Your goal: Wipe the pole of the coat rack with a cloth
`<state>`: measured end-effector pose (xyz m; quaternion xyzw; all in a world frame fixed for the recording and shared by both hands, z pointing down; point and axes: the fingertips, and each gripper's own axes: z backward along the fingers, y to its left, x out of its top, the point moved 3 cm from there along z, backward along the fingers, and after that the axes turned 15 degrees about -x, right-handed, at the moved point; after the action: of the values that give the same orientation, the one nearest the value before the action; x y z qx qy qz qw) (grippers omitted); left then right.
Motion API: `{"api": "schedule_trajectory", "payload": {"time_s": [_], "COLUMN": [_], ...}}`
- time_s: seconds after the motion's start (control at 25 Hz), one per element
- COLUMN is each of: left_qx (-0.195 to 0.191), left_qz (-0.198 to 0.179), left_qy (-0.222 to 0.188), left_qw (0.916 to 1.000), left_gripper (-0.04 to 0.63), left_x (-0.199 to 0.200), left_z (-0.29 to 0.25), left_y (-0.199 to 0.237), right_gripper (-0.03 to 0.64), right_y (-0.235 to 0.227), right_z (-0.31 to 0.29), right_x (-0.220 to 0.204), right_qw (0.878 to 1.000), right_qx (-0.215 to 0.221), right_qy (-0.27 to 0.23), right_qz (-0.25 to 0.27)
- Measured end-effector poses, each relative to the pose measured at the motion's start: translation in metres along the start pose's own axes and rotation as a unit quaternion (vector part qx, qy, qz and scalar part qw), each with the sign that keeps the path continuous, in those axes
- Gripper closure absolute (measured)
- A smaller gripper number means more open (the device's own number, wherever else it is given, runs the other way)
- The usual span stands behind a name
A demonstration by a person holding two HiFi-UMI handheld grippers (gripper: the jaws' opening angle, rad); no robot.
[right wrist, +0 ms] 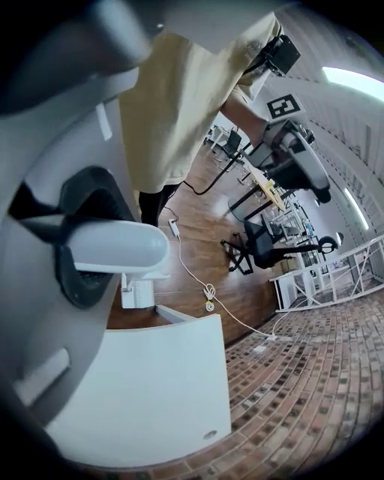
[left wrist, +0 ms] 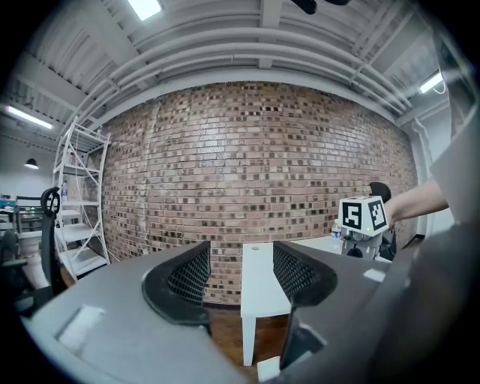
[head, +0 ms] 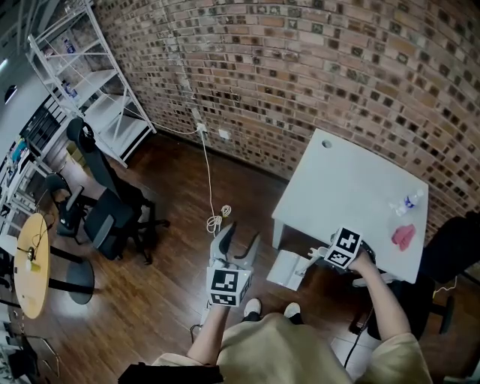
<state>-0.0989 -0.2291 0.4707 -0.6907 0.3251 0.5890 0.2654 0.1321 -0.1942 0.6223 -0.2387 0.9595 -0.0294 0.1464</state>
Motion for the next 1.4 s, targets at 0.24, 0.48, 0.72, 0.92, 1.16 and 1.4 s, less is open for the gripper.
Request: {"api": "schedule_trajectory", "payload": {"time_s": [0.24,0.48,0.72,0.92,1.16,1.4], "left_qx": [0.003,0.006,0.009,0.012,0.012,0.001], "left_qz": [-0.004,-0.003,-0.003,-0.003,-0.001,0.000], "left_qy": [0.006,0.012,0.016,0.023,0.027,0.034], "left_qw": [1.0000,0.9999,0.9998,0.9997,0.9996,0.9994], "left_gripper": [0.351,0.351,0.351,0.351,0.351,0.351], "left_x": [-0.003,-0.006,-0.008,-0.012,-0.014,-0.020], "left_z": [-0.001,-0.002,-0.001,0.002,0.002,-0.004], "left_y": [0.002,0.003,0.005,0.008,0.010,0.005], "right_gripper": [0.602,0.601,0.602,0.604,0.603,0.593], "right_y": [-0.016,-0.030,-0.043,-0.048,-0.054,-0.045], "right_z": [-0.037,-0.070,-0.096,-0.119,-0.134,-0.150], "right_x": [-0.020,-0.031,-0.028,-0.023,-0.030,-0.065], "right_qw": [1.000,1.000,0.998,0.997,0.995,0.992], "right_qx": [-0.008,-0.024,-0.038,-0.054,-0.094,-0.100], "right_qy": [-0.004,-0.009,-0.023,-0.029,-0.016,0.066], "right_qz": [-0.005,-0.016,-0.045,-0.049,-0.019,0.023]}}
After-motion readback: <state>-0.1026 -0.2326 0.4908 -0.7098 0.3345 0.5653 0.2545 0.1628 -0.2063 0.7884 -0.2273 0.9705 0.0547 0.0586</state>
